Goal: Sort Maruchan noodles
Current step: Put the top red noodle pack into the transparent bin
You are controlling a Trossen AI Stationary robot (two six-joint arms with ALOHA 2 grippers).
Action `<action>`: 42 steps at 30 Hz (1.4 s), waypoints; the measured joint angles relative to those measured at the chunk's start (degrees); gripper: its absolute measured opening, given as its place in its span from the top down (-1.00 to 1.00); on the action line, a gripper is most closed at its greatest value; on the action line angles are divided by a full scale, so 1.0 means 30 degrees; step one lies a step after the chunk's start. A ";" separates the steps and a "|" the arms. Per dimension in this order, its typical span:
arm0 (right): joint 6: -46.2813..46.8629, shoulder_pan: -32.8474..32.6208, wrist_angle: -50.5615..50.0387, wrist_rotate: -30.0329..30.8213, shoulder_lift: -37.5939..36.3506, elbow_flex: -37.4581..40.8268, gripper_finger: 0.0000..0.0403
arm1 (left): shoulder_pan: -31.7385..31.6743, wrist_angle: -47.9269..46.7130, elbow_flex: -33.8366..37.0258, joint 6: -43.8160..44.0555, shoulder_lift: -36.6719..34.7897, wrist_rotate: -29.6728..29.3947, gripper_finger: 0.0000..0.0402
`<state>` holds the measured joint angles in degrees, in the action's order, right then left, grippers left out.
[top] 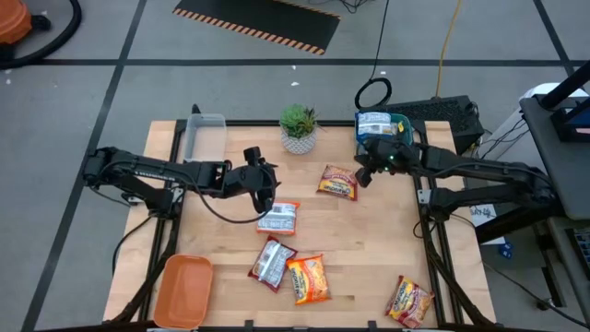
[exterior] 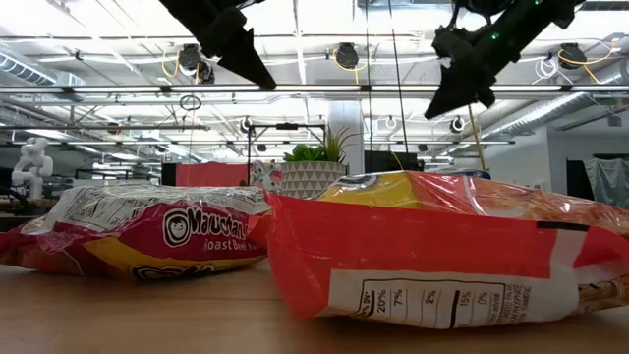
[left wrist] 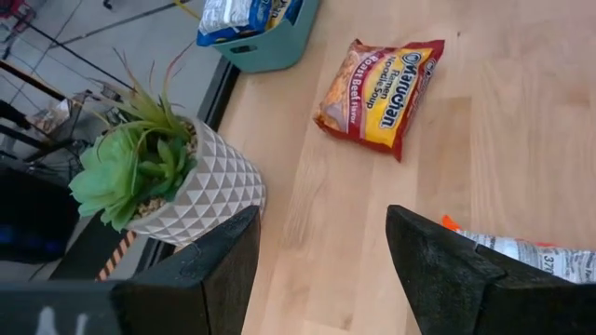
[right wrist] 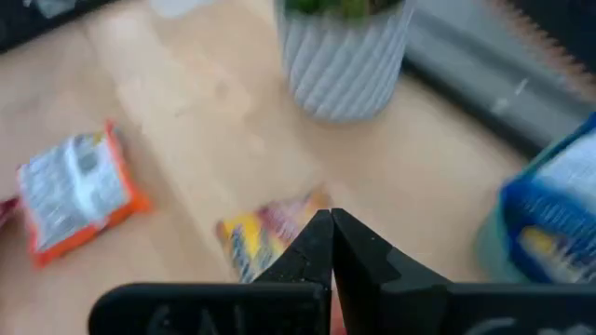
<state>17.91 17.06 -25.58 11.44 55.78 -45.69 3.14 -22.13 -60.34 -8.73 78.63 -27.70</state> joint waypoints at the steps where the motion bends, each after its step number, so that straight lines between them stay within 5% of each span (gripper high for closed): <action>1: 0.0412 0.0013 -0.0360 -0.0536 0.0113 0.0000 1.00 | -0.0025 0.0000 0.0000 -0.0126 0.0000 0.0000 -0.19; 6: 0.2552 -0.0093 -0.1077 -0.4307 0.0637 0.0000 1.00 | -0.0176 0.0123 0.0000 -0.0812 0.0000 0.0010 -0.19; 9: 0.3207 -0.0502 -0.2011 -0.4893 0.1183 0.0000 1.00 | -0.0437 0.0568 0.0000 -0.1080 0.0000 0.0011 -0.19; 18: 0.5860 -0.1283 -0.4577 -0.4749 0.3023 0.0000 0.95 | -0.1377 0.2219 0.0000 -0.1102 0.0000 0.1175 -0.19; 33: 1.0067 -0.4327 -0.2733 -0.2242 0.7019 0.0007 0.21 | -0.0453 0.0966 0.0000 0.0788 0.0000 0.1286 -0.19; 42: 1.1811 -0.4977 -0.2966 -0.1004 0.7160 0.0007 0.00 | 0.1590 0.0320 0.0000 0.1329 0.0000 0.1282 -0.19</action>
<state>53.34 2.13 -34.48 8.42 77.26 -45.67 7.91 -21.17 -60.34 -4.74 78.63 -23.86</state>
